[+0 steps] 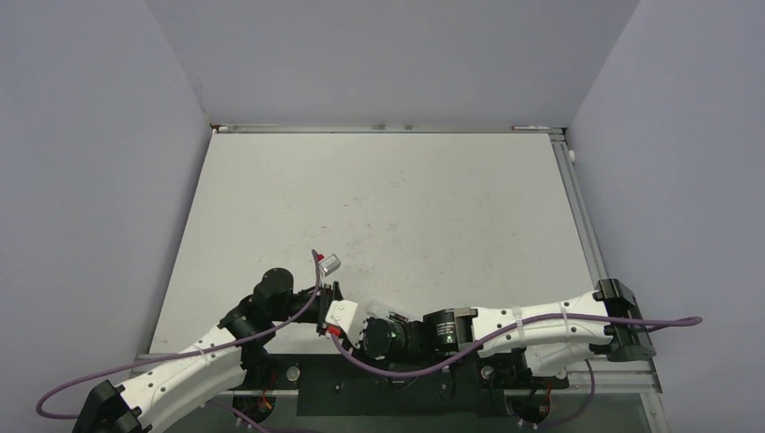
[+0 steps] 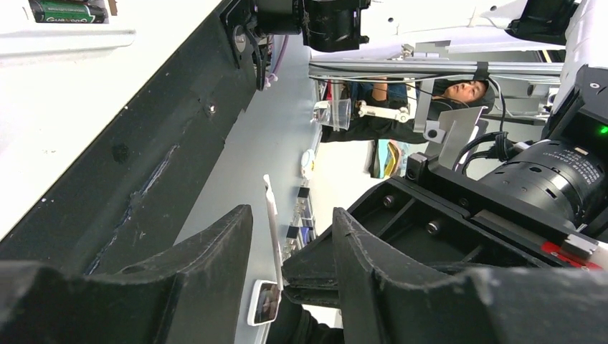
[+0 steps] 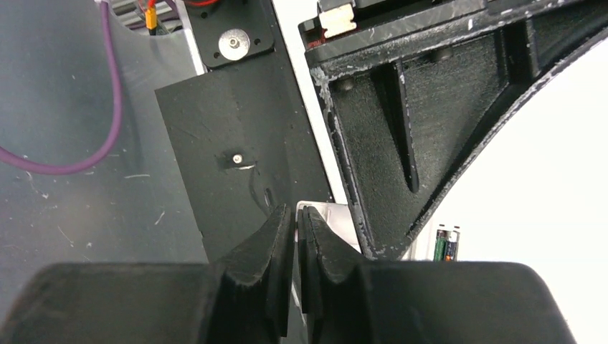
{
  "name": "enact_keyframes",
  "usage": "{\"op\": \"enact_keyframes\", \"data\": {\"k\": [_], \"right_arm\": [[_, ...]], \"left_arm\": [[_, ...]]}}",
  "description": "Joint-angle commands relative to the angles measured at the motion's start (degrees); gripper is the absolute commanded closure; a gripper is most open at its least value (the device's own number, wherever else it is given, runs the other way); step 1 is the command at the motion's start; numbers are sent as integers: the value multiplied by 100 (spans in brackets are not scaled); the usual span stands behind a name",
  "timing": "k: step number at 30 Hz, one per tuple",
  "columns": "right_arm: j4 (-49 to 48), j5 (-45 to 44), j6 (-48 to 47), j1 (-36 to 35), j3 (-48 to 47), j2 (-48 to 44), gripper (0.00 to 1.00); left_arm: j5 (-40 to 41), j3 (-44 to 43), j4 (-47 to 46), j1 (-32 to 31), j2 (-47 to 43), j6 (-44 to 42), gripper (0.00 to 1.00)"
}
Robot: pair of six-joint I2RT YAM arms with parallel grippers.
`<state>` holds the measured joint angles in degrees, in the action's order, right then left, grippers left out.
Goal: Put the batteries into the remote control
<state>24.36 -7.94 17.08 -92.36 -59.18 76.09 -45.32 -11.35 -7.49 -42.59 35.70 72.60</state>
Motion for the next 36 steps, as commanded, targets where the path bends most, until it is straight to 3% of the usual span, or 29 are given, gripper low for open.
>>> {"op": "enact_keyframes", "data": {"k": [1, 8, 12, 17, 21, 26, 30, 36], "right_arm": [[125, -30, -214, 7, -334, 30, 92], [131, -74, -254, 33, -383, 56, 92], [152, -93, -288, 42, -418, 60, 92], [288, -69, -293, 36, -474, 77, 91], [558, -386, -320, -20, -544, -39, 65], [621, -607, -606, -85, -395, -464, 52], [319, -612, -1358, -311, 18, -778, 49], [-583, -1457, -2902, -1147, 829, -1179, 48]], "left_arm": [[-194, 24, -426, 6, -16, -5, 61], [-239, 117, -690, 5, 104, 33, 78], [-232, 136, -797, 8, 143, 74, 100], [-73, 153, -764, 6, 84, 129, 100], [214, 203, -649, 7, 11, 203, 100], [372, 317, -773, 19, -2, 397, 100], [459, 449, -1071, 52, -8, 728, 100], [759, 799, -1345, 71, -256, 1451, 100]]}}
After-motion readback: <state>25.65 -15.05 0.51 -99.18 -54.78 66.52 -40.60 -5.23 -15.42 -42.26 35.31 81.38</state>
